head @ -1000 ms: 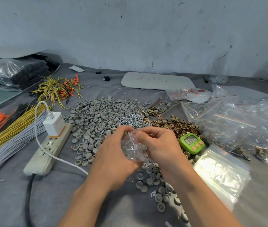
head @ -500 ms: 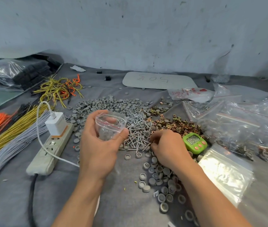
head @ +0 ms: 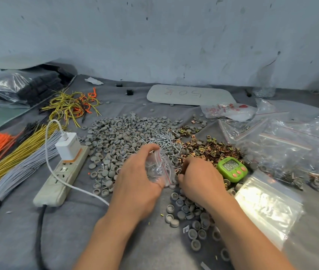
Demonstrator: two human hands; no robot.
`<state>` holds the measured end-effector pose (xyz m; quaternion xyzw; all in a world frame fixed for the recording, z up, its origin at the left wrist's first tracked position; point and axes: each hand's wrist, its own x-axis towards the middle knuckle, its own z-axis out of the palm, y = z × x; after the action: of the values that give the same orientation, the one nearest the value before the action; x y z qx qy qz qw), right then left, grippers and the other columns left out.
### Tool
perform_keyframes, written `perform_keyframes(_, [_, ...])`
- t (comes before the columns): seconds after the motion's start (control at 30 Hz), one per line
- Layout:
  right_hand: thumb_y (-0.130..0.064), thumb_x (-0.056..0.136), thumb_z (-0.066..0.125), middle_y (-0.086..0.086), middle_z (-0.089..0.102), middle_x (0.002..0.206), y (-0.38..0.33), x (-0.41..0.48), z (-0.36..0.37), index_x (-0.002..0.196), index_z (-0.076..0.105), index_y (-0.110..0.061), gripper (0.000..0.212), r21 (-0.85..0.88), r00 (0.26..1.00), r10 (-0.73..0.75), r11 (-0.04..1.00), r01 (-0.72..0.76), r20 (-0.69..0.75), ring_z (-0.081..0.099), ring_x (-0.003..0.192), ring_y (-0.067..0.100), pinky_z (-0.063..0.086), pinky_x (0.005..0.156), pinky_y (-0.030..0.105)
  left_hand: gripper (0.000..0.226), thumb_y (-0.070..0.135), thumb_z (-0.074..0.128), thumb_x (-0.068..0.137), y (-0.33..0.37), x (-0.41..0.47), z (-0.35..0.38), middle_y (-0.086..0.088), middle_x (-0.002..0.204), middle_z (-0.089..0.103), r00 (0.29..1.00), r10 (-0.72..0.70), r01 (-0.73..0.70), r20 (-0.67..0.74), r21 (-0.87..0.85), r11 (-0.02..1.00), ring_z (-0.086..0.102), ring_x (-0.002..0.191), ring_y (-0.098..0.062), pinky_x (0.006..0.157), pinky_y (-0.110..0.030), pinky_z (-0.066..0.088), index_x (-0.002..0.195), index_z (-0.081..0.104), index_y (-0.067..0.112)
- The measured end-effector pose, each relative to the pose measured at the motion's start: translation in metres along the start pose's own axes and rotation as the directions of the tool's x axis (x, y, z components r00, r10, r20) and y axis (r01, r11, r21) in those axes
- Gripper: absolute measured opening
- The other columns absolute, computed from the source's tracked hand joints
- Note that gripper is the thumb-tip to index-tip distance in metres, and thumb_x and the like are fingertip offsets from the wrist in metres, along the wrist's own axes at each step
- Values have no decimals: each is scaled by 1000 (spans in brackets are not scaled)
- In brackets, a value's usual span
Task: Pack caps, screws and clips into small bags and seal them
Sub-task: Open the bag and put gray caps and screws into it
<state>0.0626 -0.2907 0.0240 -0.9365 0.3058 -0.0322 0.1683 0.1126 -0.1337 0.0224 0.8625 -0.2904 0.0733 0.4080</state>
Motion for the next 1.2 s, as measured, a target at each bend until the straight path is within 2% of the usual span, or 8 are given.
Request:
perform_keyframes(0.23, [-25, 93, 64, -1, 57, 86, -4, 1, 4, 95, 57, -22, 8, -15, 997, 34, 999, -35, -75, 58, 83, 29, 40, 71, 33, 68, 27, 84, 72, -5, 2, 0, 23, 99, 63, 993, -113, 111, -33, -66, 992, 56, 86, 10, 69, -9, 36, 121, 48, 55])
perform_keyframes(0.43, [-14, 88, 65, -2, 58, 87, -6, 2, 5, 99, 60, -22, 16, 16, 994, -39, 999, 41, -104, 51, 77, 28, 38, 74, 35, 70, 24, 85, 72, -5, 1, 0, 27, 101, 61, 993, -117, 116, -17, -50, 992, 55, 86, 7, 70, -16, 38, 119, 45, 57])
perform_keyframes(0.73, [-28, 98, 62, 1, 66, 90, 2, -3, -7, 93, 67, -21, 10, -97, 994, -59, 994, 49, -94, 60, 83, 29, 42, 76, 36, 69, 27, 86, 73, -8, 2, -1, 30, 95, 59, 992, -128, 127, -21, -39, 991, 51, 85, 16, 67, -4, 32, 120, 45, 58])
perform_keyframes(0.8, [-33, 102, 58, -4, 67, 83, 5, -6, -10, 88, 65, -25, 17, 0, 979, -44, 999, 45, -200, 61, 82, 26, 45, 76, 37, 70, 28, 86, 72, -8, 2, -2, 28, 97, 60, 992, -126, 126, -14, -34, 991, 53, 87, 13, 68, -5, 34, 121, 45, 57])
perform_keyframes(0.87, [-35, 101, 61, -10, 68, 77, 7, -8, -13, 86, 68, -29, 18, 253, 962, -10, 964, 81, -273, 64, 75, 15, 49, 71, 32, 72, 29, 86, 72, -7, 1, -1, 25, 101, 62, 993, -121, 121, -2, -32, 992, 57, 89, 7, 71, -13, 39, 123, 45, 57])
perform_keyframes(1.0, [-32, 95, 71, -11, 68, 60, 1, -13, -12, 72, 73, -25, 24, 654, 969, 18, 741, 152, -246, 57, 48, 0, 37, 46, 10, 78, 28, 84, 68, -2, 1, 2, 21, 108, 62, 996, -88, 89, 22, -16, 996, 57, 89, 2, 74, -8, 39, 131, 46, 53])
perform_keyframes(1.13, [-7, 89, 73, 1, 74, 67, -7, -19, -13, 76, 77, -19, 19, 852, 986, -109, 497, 165, -127, 58, 49, 11, 47, 52, 27, 86, 28, 83, 64, 2, -1, 3, 16, 120, 60, 993, -104, 104, 61, 1, 995, 59, 105, -8, 90, -26, 48, 139, 48, 52])
perform_keyframes(1.2, [-3, 86, 74, -4, 74, 68, -7, -21, -13, 77, 78, -22, 21, 786, 966, -191, 564, 254, -176, 63, 55, 9, 51, 56, 25, 87, 26, 84, 62, 2, -1, 3, 17, 120, 61, 993, -98, 98, 61, -5, 995, 59, 104, -5, 87, -22, 45, 138, 50, 52])
